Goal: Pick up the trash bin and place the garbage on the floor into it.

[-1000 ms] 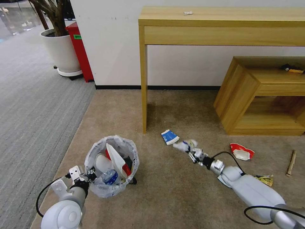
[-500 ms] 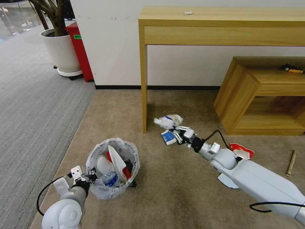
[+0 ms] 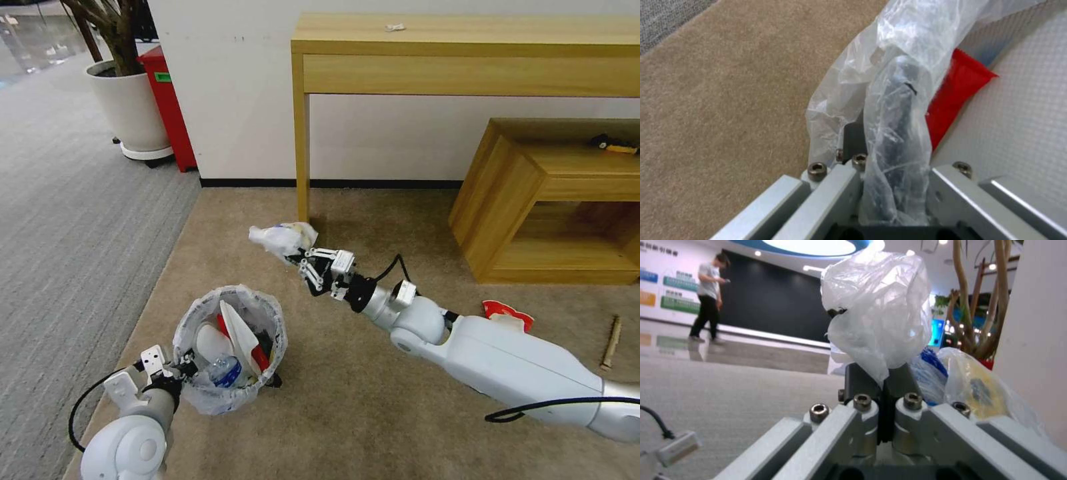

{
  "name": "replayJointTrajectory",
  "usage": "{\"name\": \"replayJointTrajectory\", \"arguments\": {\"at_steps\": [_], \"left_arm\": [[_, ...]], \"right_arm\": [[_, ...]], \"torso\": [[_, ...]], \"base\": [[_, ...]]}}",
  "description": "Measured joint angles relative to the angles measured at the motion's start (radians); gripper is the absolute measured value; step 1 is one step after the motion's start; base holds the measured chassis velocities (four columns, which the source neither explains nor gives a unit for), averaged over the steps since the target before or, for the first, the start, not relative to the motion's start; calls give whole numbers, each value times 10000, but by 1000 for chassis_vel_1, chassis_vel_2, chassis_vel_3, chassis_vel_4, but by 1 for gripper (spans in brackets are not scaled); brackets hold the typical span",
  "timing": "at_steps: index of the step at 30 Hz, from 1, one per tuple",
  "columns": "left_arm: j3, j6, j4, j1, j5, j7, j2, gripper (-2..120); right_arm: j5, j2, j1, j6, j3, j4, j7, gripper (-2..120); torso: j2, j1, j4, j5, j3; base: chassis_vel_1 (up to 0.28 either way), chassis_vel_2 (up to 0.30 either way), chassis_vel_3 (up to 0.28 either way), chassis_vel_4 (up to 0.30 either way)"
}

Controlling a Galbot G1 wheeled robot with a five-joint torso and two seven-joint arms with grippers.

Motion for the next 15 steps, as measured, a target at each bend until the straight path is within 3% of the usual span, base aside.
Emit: {"name": "replayJointTrajectory", "arguments": {"at_steps": [15], "left_arm": [[37, 13, 108, -170, -68, -49, -81, 0]], "right_arm": [[370, 553, -264, -141, -1042, 318, 790, 0]], "torso": [[0, 0, 0, -1, 0]], "base": [[0, 0, 0, 0]]}}
